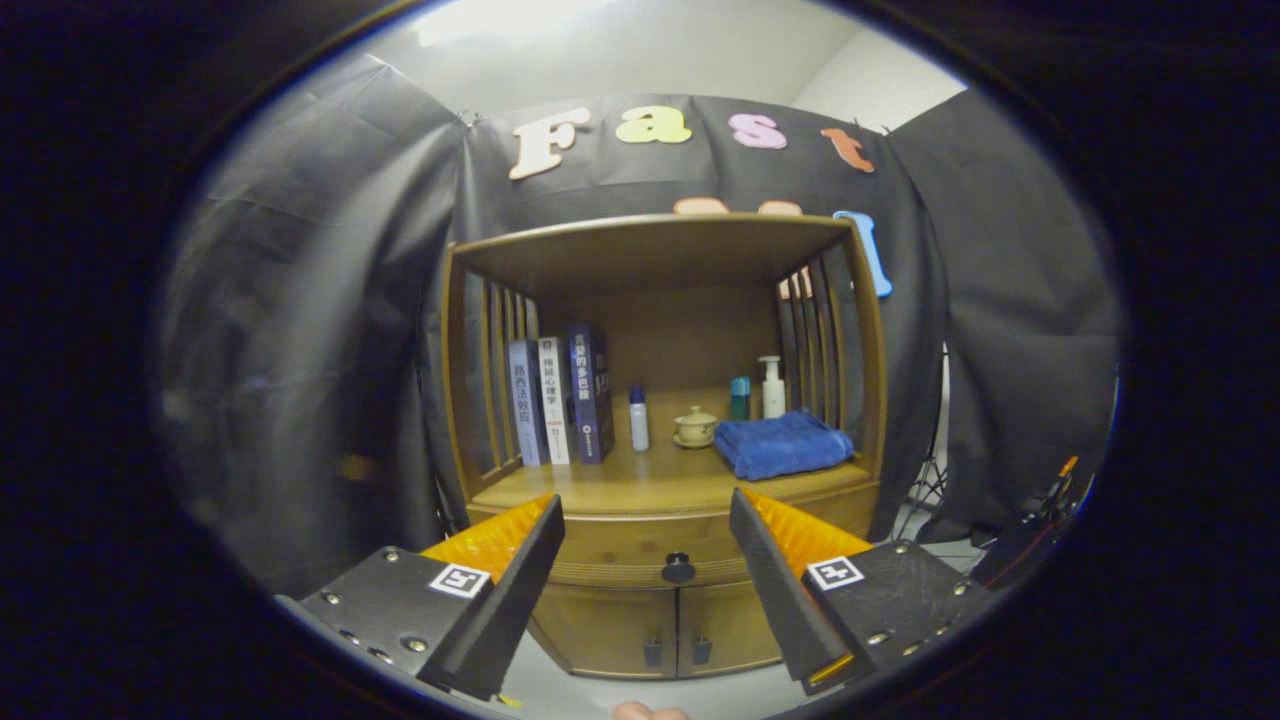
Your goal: Pull open the drawer, take out the items inside it, and place them on the countertop above the cabinet.
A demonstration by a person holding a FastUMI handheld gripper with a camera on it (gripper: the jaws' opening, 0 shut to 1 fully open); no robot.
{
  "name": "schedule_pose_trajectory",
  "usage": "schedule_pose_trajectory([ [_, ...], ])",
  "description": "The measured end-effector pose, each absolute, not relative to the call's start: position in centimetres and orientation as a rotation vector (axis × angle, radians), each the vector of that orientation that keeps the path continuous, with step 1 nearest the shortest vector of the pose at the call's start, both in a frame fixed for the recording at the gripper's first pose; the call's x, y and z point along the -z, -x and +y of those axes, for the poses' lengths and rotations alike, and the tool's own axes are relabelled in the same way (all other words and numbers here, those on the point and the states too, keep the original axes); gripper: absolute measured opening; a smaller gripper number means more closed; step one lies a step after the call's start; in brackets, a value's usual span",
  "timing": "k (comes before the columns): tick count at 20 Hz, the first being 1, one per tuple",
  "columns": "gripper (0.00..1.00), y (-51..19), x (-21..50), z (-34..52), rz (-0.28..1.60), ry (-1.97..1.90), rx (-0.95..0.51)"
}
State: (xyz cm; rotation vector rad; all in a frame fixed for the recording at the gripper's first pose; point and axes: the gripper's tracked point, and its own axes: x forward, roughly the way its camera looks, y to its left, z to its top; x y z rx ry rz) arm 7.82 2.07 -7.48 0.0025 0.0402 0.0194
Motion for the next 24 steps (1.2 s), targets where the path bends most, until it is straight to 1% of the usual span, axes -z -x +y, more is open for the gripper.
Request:
schedule_pose_trajectory([
  [5,0.99,-14.8,13.3,1.4,0.071,0.029,0.014],
  [9,1.0,-18.8,18.2,-0.1,0.15,0.032,0.045],
  [12,0.99,-21.0,21.7,-0.3,0.222,0.032,0.035],
  [15,0.78,-23.3,24.9,-0.7,0.3,0.008,0.033],
  [16,0.71,-23.3,26.0,-1.4,0.354,0.018,0.059],
  [17,0.57,-22.5,25.2,-1.3,0.315,-0.026,0.063],
  [18,0.43,-22.6,25.3,-1.3,0.327,-0.034,0.054],
  [19,0.42,-23.2,25.9,-1.3,0.303,-0.019,0.04],
  [20,0.36,-23.1,26.2,-1.2,0.312,0.007,0.024],
  [21,0.36,-23.3,26.3,-1.3,0.323,0.012,0.026],
  [22,0.29,-22.7,26.1,-1.1,0.329,-0.005,0.031],
  [24,0.28,-22.6,26.0,-1.2,0.327,-0.006,0.026],
])
